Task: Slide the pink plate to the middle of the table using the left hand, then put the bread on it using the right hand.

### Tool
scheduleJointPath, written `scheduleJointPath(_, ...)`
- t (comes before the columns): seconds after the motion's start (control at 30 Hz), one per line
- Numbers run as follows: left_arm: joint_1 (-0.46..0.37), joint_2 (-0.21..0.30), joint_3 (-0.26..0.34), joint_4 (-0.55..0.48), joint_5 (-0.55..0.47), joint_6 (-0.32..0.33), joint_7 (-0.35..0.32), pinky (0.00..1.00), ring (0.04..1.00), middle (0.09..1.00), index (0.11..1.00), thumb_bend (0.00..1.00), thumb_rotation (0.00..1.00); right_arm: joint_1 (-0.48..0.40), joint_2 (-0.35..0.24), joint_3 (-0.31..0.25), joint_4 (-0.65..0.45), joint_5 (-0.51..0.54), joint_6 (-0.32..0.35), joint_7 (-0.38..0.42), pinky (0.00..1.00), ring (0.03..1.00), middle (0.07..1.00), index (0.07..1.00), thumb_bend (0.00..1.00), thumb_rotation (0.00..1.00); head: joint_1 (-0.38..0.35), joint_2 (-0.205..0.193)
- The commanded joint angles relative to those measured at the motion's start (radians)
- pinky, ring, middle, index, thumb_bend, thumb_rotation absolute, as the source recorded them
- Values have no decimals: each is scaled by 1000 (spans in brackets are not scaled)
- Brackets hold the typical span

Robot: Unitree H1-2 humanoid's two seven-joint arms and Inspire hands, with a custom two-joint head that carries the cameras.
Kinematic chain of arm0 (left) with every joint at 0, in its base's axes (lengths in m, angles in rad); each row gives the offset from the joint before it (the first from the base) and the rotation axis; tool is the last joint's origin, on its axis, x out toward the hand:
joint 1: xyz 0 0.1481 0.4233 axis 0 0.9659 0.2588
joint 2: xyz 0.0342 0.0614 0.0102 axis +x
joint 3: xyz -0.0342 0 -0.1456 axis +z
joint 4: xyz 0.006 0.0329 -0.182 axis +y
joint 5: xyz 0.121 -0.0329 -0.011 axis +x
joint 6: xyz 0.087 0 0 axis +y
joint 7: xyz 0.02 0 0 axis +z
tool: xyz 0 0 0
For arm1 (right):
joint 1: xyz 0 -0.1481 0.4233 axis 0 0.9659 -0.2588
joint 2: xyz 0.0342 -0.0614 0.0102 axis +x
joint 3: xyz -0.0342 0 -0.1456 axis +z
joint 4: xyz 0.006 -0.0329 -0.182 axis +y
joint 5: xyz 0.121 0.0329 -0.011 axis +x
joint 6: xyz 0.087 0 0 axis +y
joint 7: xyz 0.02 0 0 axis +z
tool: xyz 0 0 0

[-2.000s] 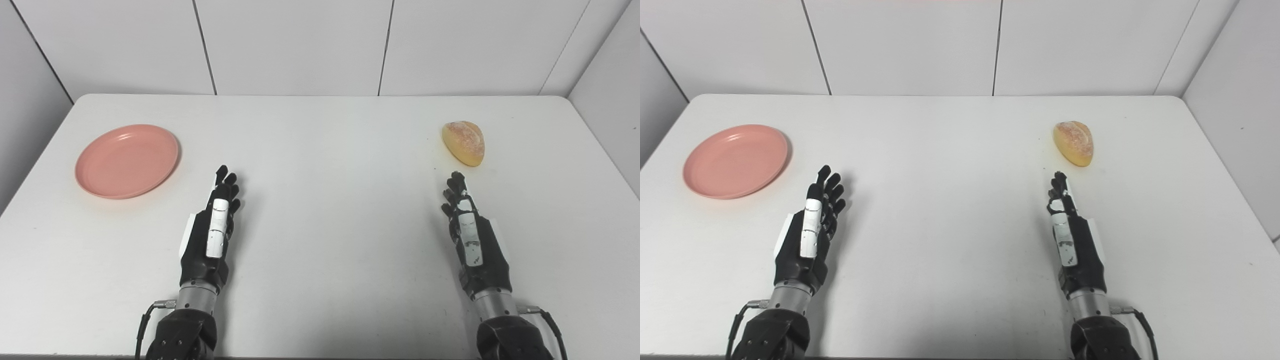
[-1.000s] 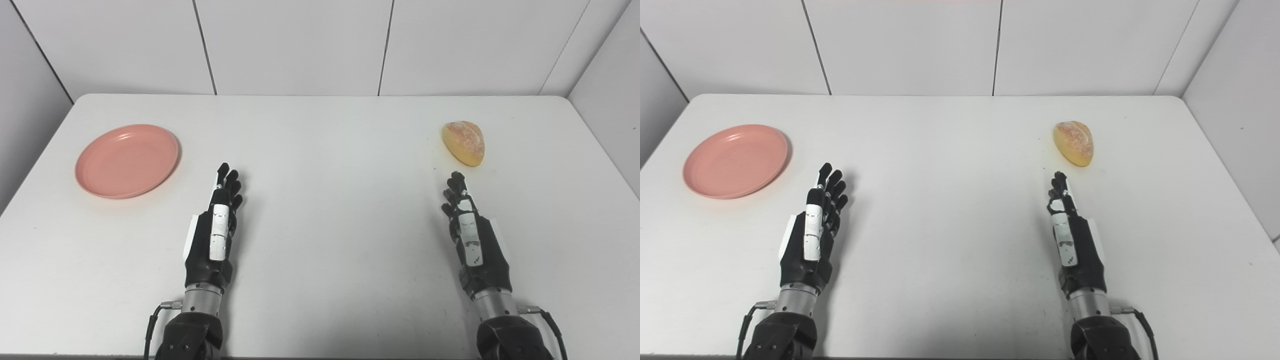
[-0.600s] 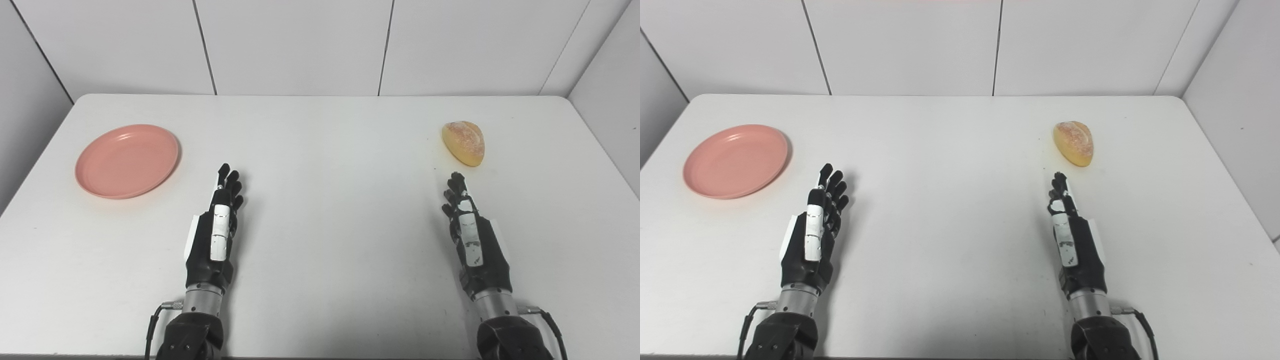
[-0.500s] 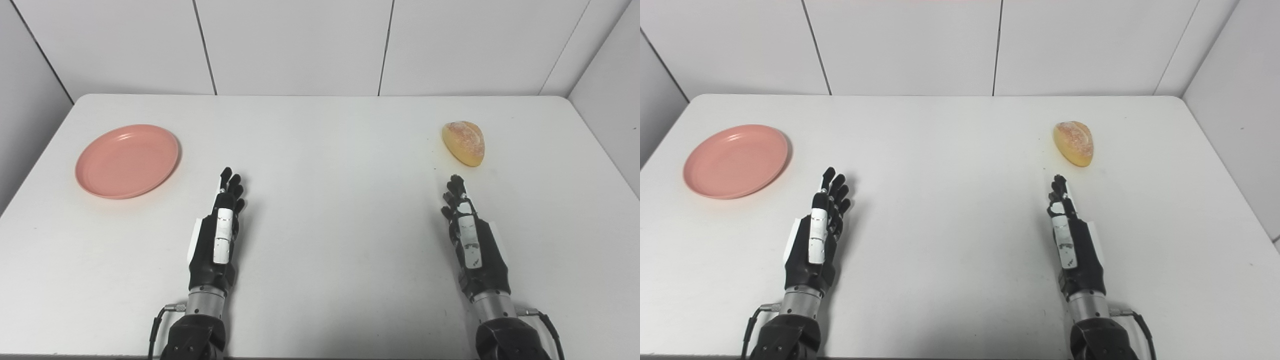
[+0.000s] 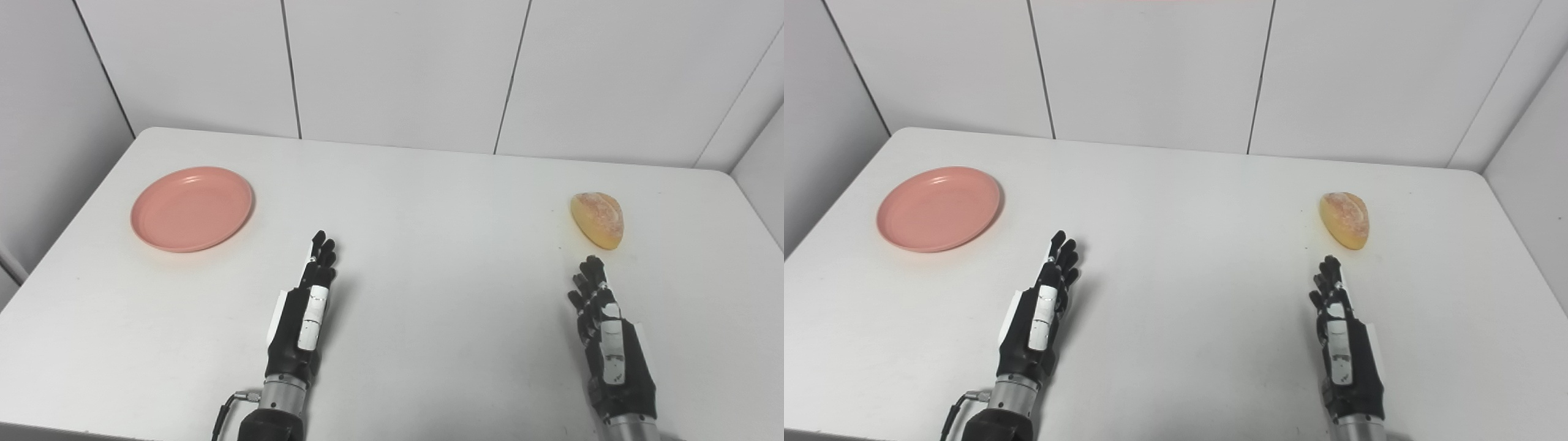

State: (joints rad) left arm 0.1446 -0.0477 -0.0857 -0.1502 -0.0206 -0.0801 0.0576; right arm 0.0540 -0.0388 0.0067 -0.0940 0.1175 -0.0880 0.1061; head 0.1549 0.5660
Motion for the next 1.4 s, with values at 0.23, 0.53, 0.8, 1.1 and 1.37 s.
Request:
scheduleJointPath(0.23, 134, -42, -8, 16, 0, -43, 26, 1000, 1000, 1000, 1000, 692, 966, 5, -34, -28, 65, 1, -59, 10, 1000, 998, 1000, 987, 892, 998, 27, -5)
scheduleJointPath(0.53, 123, -48, -22, 53, 22, -65, 46, 1000, 1000, 1000, 1000, 702, 968, -3, -45, -38, 102, 20, -83, 22, 1000, 999, 1000, 984, 891, 984, 70, -42)
scheduleJointPath(0.8, 112, -54, -32, 101, 45, -96, 70, 1000, 1000, 1000, 1000, 741, 952, -14, -64, -37, 166, 22, -143, 29, 1000, 1000, 1000, 1000, 871, 1000, 91, -98)
scheduleJointPath(1.1, 106, -56, -32, 124, 53, -98, 73, 1000, 1000, 1000, 1000, 766, 941, -20, -67, -38, 199, 34, -168, 35, 1000, 1000, 1000, 1000, 875, 1000, 96, -121)
scheduleJointPath(1.37, 99, -52, -27, 140, 45, -108, 70, 1000, 1000, 1000, 1000, 765, 945, -23, -59, -35, 210, 39, -174, 35, 1000, 1000, 1000, 1000, 867, 1000, 85, -126)
